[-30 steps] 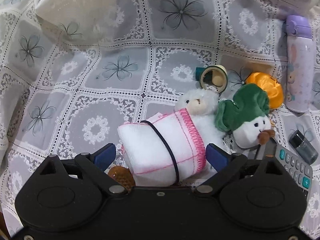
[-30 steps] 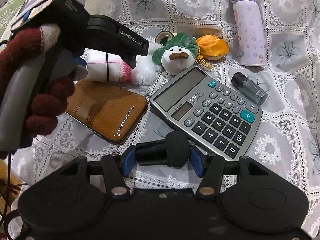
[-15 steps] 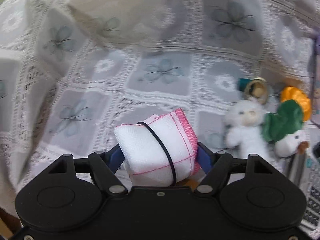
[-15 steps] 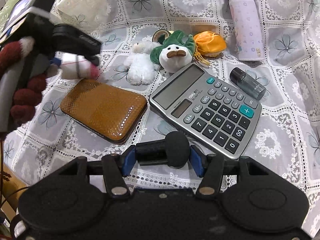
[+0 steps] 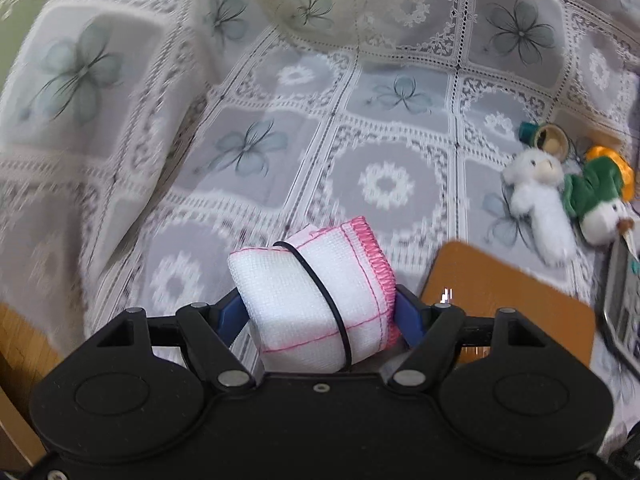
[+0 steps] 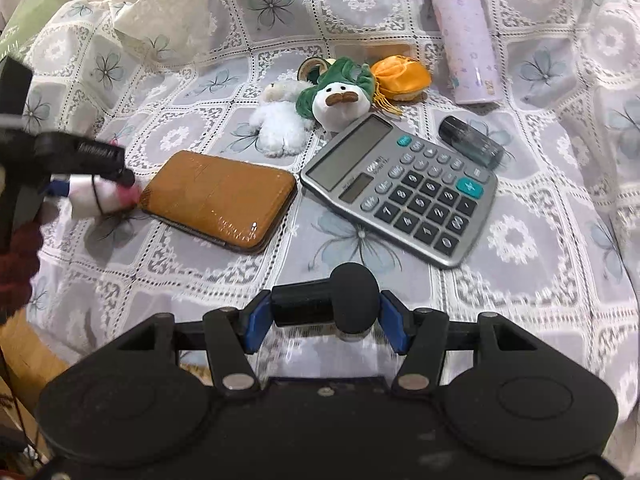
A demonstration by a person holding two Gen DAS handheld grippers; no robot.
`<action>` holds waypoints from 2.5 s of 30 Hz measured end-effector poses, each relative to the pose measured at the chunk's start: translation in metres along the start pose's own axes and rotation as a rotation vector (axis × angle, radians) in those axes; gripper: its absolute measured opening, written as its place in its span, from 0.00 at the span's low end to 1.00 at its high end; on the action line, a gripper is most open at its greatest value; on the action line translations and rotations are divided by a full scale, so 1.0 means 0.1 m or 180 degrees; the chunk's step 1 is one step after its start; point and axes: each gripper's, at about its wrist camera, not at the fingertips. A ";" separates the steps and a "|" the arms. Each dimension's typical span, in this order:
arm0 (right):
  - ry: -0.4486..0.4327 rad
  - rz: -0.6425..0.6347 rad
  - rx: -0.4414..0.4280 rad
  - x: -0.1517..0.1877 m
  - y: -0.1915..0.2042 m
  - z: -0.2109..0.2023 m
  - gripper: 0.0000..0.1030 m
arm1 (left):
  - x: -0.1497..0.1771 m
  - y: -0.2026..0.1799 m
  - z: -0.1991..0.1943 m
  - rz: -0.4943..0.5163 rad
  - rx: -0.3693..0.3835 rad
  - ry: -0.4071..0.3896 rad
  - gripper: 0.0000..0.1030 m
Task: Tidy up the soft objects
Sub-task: 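Grasp the white towel roll with pink trim with the left tool, then carry both items to the basket and open the left tool to drop the towel roll, then lower the black foam cylinder into the basket and open the right tool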
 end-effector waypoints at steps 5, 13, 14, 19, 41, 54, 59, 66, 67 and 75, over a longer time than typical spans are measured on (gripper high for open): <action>-0.0013 0.0130 -0.0013 0.19 -0.01 -0.26 0.54 | 0.27 0.13 -0.22 -0.0014 0.0074 0.0068 0.68; -0.0089 0.0264 -0.0029 0.57 0.01 -0.70 0.54 | 0.75 0.17 -0.81 0.0034 0.0339 0.0085 0.68; -0.0096 0.0290 -0.0045 0.62 0.01 -0.75 0.54 | 0.82 0.15 -0.90 0.0063 0.0376 0.0073 0.68; -0.0194 0.0407 -0.0088 0.87 0.00 -1.02 0.55 | 1.14 0.07 -1.24 0.0154 0.0579 0.0075 0.68; -0.0474 0.0689 -0.0115 1.51 -0.01 -1.75 0.55 | 2.30 -0.17 -1.69 0.0565 0.0766 0.0250 0.69; -0.0255 0.0771 -0.0110 1.55 -0.03 -1.68 0.55 | 2.39 -0.11 -1.69 0.0599 0.0740 0.0302 0.81; -0.0217 0.0808 -0.0113 1.55 -0.05 -1.65 0.55 | 2.39 -0.08 -1.72 0.0560 0.0790 0.0300 0.81; -0.0209 0.0811 -0.0114 1.54 -0.06 -1.64 0.55 | 2.37 -0.06 -1.76 0.0522 0.0856 0.0240 0.83; -0.0204 0.0807 -0.0120 1.54 -0.06 -1.64 0.55 | 2.37 -0.07 -1.76 0.0519 0.0840 0.0244 0.83; -0.0121 0.0808 -0.0157 1.54 -0.06 -1.59 0.56 | 2.36 -0.04 -1.75 0.0501 0.0769 0.0251 0.83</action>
Point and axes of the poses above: each gripper's, at about its wrist camera, not at the fingertips, and z roughly the way its jaws point, y to its left, x to its underside, and after that the axes turned 8 degrees about -z, right-handed
